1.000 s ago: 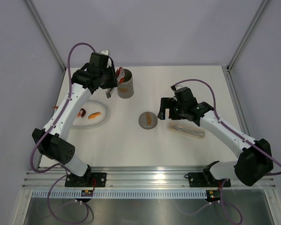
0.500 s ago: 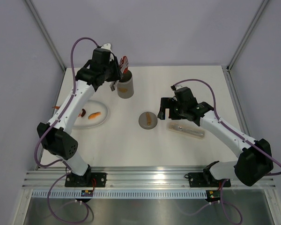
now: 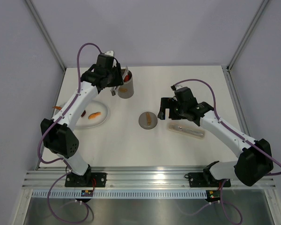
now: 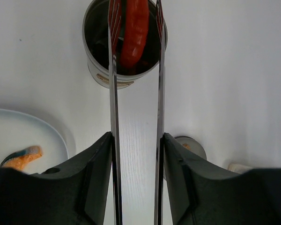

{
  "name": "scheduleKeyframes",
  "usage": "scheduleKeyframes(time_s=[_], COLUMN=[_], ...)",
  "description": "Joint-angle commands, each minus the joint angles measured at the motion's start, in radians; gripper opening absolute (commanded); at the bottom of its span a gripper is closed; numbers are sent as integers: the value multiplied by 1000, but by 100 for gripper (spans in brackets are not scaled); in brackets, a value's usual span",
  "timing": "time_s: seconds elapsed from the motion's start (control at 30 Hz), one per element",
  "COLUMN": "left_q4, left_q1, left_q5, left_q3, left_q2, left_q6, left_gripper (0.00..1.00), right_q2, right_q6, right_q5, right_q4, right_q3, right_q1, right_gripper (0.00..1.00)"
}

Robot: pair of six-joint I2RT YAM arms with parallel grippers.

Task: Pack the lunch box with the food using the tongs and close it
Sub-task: Place the fake food in the packing box, then pick up the fake food from the plate.

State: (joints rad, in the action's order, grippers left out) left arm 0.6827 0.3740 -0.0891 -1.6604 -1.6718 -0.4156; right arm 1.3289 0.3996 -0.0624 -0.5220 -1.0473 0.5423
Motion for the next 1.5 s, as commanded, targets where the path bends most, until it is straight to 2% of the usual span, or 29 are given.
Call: scheduleKeyframes(time_s=[0.0, 0.17, 0.27, 0.4, 0.43, 0.47, 0.63, 0.7, 0.93, 1.13, 1.27, 1.4, 1.47], left_q4=[-68, -74, -69, -60, -52, -35, 118, 155, 271, 310, 299, 262, 227], left_q1=[-1, -1, -1, 2, 0, 0, -44, -67, -266, -310, -320, -362, -371], left_q5=[-28, -23, -26, -64, -81, -124, -210, -259, -336, -471, -537, -514, -480], left_q3=[-1, 5, 1, 8, 8, 7, 8, 56, 188, 232, 249, 266, 295], left_q2=[12, 23, 38, 110, 128, 157, 199, 240, 297, 276, 250, 236, 238], left_q6=[11, 6, 0, -20, -23, -31, -61, -89, -152, -190, -224, -238, -233], left_gripper=[50, 53, 49, 32, 23, 19, 12, 12, 13, 26, 31, 31, 35], right_q2=[-25, -27, -30, -31, -30, -30, -22, -23, -17, 1, 16, 36, 52], right_q6=[-7, -7, -11, -15, -15, -18, -27, -25, -31, -36, -41, -28, -21], right_q5=[21, 21, 22, 21, 21, 19, 16, 15, -4, -17, -19, -27, -28], right_q4=[-22, -29, -35, -38, -39, -38, -41, -42, -59, -91, -111, -133, -142], right_q3=[-34, -39, -42, -46, -48, -49, -57, -57, -66, -100, -112, -125, -138], right_q1=[-1, -1, -1, -1, -1, -1, -1, -1, -1, 1, -1, -1, -1], right_gripper=[99, 99, 99, 99, 99, 100, 99, 99, 99, 99, 99, 99, 99])
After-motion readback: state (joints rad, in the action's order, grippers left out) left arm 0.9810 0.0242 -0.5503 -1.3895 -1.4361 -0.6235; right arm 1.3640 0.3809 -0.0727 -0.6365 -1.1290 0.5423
